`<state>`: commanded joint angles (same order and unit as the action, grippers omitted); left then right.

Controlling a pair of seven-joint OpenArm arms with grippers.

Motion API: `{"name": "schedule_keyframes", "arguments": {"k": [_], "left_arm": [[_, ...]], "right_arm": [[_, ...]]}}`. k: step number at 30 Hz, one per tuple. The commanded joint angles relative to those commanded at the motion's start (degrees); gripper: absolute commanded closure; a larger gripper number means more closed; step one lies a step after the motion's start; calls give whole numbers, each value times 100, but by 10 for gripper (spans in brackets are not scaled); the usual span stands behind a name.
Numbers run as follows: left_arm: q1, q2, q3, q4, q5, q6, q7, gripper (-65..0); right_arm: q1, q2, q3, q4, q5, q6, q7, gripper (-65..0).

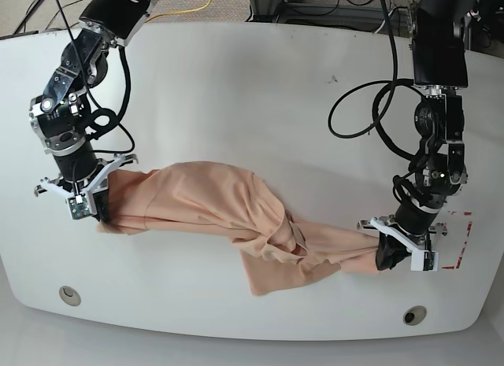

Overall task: Layout the t-shirt on the table in an organized manner, then fold the t-shirt properly
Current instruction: 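Lift the shirt with both grippers and stretch it apart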

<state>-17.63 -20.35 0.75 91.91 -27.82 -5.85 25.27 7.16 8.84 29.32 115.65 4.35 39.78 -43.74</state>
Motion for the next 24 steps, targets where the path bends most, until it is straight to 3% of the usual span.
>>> {"name": "schedule_keyframes", "arguments": {"k": [9, 21, 24], "left_arm": [[-378, -527, 0, 422, 0, 0, 0, 0], [-1451, -967, 0, 431, 0, 0, 0, 0], [-1749, -1064, 0, 369, 0, 0, 9, -1]], "right_arm": [[835, 396, 0, -35, 0, 0, -703, 0], [1723, 659, -35, -70, 9, 0, -782, 0], [1943, 853, -44, -114, 9, 0, -1029, -2]]}}
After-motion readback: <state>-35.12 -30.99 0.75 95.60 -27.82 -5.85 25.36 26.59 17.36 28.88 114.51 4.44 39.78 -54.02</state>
